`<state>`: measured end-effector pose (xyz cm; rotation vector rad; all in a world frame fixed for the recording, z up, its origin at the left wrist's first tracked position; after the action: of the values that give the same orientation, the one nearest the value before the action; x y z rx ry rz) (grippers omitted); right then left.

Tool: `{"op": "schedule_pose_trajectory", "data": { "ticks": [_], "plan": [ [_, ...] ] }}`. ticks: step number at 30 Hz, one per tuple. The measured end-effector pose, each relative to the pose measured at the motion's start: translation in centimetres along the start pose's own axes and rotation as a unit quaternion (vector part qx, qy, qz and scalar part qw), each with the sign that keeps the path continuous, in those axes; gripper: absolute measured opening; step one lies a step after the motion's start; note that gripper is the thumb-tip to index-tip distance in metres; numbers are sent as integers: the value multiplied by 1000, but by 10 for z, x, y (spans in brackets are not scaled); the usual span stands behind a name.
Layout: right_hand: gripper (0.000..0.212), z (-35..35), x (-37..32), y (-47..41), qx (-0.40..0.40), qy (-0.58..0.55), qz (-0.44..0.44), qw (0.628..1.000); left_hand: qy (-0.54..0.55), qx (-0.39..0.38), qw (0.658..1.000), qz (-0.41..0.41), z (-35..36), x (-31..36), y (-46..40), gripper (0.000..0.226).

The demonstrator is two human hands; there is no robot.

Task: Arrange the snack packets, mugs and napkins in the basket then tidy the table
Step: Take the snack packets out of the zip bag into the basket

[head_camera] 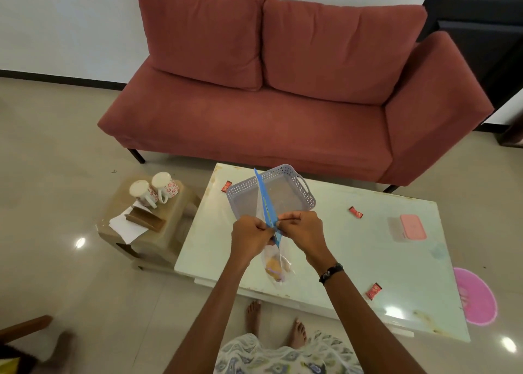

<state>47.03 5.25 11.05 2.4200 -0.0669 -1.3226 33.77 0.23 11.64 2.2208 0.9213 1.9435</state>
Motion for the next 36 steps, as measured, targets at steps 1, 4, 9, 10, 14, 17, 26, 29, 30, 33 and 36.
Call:
{"op": "schedule_pose_trajectory", "data": {
  "ticks": [1, 4, 9, 10, 14, 17, 26, 29, 30, 33, 36],
  "plan": [
    [14, 1, 0, 1, -25, 15, 4, 1000, -20, 7, 1000, 21, 1, -1, -1, 11],
    [7, 3, -1, 6, -139, 55, 26, 988, -50, 22, 997, 47, 2, -2, -2, 9],
    [26, 5, 4, 6, -281, 257, 48, 923, -87, 0, 994, 71, 15, -3, 3, 10],
    [26, 6, 5, 7, -301, 259, 43, 917, -92, 3, 993, 70, 16, -1, 5, 9],
    [27, 3, 4, 10, -296, 174, -2, 939, -12, -61, 998, -12, 17, -1, 4, 13],
    [26, -4, 4, 8, -279, 157, -38, 947, -18, -210, 971, -112, 26, 4, 9, 26],
    [30, -12, 5, 15, -251, 24, -43, 967, -42, -313, 942, -110, 33, 16, 3, 33],
    [29, -12, 6, 16, -194, -16, -31, 980, 38, -257, 961, -90, 37, 11, 3, 32],
    [31, -11, 6, 17, -177, -25, -29, 983, 66, -235, 966, -87, 38, 9, 4, 33],
    [37, -8, 10, 21, -126, -62, -18, 990, 117, -177, 974, -74, 43, 4, 7, 31],
    [30, -11, 10, 24, -82, -108, -16, 991, 153, -126, 978, -63, 46, 4, 9, 28]
  ]
}}
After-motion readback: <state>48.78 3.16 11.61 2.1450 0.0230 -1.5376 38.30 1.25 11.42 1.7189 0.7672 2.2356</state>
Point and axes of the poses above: each hand's wrist, its own y-axis away from the middle knuckle, its own z-axis out of the palm, x = y × z, the point moved 5 cm from there along -y, towards the middle knuckle, and after that the axes turned 13 degrees about y, right-handed, at the moved point
